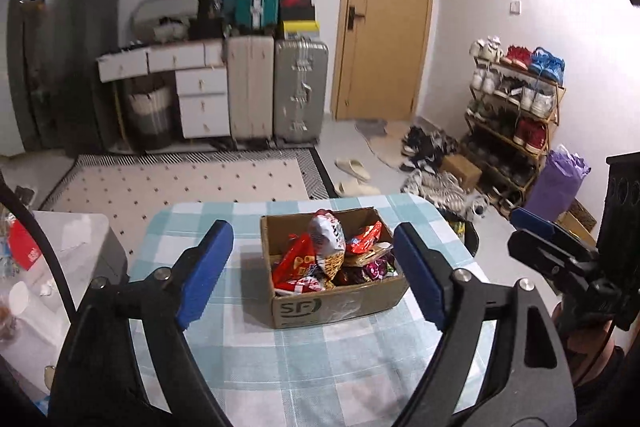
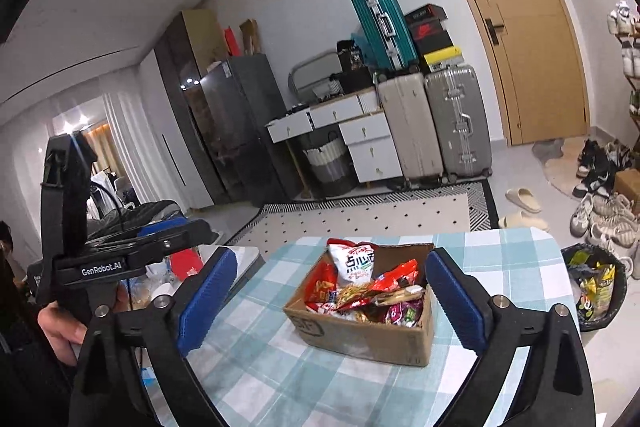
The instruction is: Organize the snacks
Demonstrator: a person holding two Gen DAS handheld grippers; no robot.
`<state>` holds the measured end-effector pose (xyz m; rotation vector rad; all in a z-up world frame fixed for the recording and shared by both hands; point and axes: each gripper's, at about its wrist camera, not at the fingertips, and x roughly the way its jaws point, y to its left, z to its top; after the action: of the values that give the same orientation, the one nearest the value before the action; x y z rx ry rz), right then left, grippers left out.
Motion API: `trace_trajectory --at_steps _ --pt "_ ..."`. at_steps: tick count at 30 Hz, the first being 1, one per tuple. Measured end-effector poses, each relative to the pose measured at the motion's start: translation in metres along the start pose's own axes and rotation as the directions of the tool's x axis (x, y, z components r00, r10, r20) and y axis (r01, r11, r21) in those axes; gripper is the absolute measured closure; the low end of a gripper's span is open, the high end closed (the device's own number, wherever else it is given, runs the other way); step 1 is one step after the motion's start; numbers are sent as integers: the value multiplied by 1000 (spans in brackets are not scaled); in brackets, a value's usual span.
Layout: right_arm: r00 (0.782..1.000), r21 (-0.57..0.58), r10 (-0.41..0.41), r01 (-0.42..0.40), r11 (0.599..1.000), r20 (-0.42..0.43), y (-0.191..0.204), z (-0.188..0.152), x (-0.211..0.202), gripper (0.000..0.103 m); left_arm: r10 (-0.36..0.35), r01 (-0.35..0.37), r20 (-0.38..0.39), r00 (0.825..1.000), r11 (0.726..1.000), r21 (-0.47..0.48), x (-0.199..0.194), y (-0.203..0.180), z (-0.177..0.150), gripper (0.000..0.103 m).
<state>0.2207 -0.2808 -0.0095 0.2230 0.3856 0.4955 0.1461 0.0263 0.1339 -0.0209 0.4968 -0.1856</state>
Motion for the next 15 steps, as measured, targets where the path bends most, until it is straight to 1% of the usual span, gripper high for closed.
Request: trace_trajectory --at_steps 1,3,5,7,8,10,11,13,15 --pt "1000 -5 -2 2 1000 6 2 -3 -4 4 10 -10 20 1000 1000 -2 -10 1 -7 22" --pt "1000 -15 -8 8 1000 17 5 -10 -13 2 19 -19 45 999 1000 -2 -23 2 -19 18" --pt "999 -23 -17 17 1000 32 7 -19 -22 1 34 -34 72 997 999 -7 -34 4 -32 17" --pt "999 -28 -22 24 999 47 8 -29 -28 1 26 -27 89 996 1000 10 -45 4 -48 16" --pt "998 -30 -22 24 999 58 9 -34 -32 1 39 -41 96 995 999 15 -45 3 -53 15" --pt "997 -48 -23 26 999 77 11 -46 -38 1 69 -72 122 990 997 24 -46 2 -65 7" --pt "997 -61 -25 29 998 79 12 -51 -39 1 84 -88 142 986 996 28 -50 2 -73 0" --pt "996 -87 -31 38 995 81 14 -64 -40 1 109 -117 181 977 993 32 -54 3 -90 0" --pt "996 -118 -37 46 992 76 17 -78 -40 0 116 -126 189 975 991 38 -48 6 -103 0"
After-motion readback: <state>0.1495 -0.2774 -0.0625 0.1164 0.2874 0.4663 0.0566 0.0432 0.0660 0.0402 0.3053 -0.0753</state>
